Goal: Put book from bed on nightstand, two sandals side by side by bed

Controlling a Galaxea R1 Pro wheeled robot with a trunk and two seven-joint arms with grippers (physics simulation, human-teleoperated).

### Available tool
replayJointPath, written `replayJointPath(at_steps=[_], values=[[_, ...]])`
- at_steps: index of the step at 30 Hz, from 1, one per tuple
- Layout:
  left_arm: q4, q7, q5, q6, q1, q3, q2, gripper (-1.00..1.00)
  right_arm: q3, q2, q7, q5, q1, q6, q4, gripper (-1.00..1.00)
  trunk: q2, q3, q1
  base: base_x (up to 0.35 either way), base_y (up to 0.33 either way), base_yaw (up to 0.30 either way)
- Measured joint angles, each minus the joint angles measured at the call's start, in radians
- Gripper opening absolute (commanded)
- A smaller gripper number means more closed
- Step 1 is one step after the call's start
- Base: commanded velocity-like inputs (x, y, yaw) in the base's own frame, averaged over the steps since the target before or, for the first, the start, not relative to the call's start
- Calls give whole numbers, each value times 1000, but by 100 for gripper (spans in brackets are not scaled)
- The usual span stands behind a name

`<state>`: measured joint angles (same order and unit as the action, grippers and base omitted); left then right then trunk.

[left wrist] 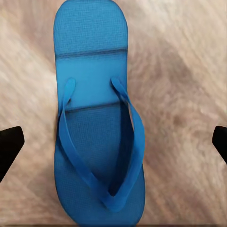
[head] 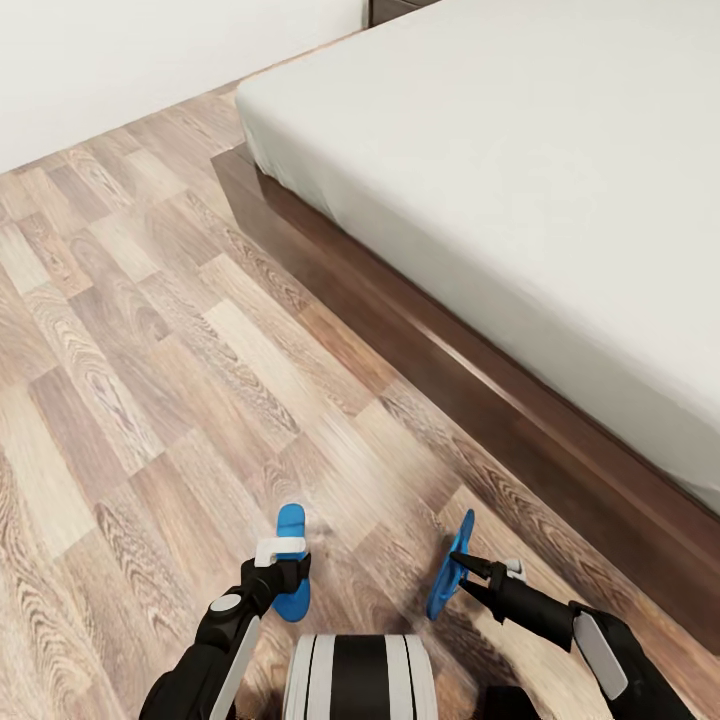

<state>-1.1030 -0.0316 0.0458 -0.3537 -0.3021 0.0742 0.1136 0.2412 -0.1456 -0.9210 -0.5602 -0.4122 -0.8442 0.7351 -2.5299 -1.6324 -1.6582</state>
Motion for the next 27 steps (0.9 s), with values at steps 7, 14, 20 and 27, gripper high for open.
replayJointPath(at_steps=[7, 14, 20, 27], values=[[0, 0, 0, 0, 0, 0, 0, 100, 0, -2, 0, -33, 0, 0, 0, -100, -2, -27, -3, 0, 0, 0], [0, 0, 0, 0, 0, 0, 0, 100, 0, -2, 0, -35, 0, 0, -1, -100, -3, -54, -6, 0, 0, 0], [0, 0, 0, 0, 0, 0, 0, 100, 0, -2, 0, -36, 0, -1, -2, -100, -3, -54, -6, 0, 0, 0], [0, 0, 0, 1, 0, 0, 0, 100, 0, -2, 0, -36, 0, -1, -2, -100, -4, -66, -8, 0, 0, 0]])
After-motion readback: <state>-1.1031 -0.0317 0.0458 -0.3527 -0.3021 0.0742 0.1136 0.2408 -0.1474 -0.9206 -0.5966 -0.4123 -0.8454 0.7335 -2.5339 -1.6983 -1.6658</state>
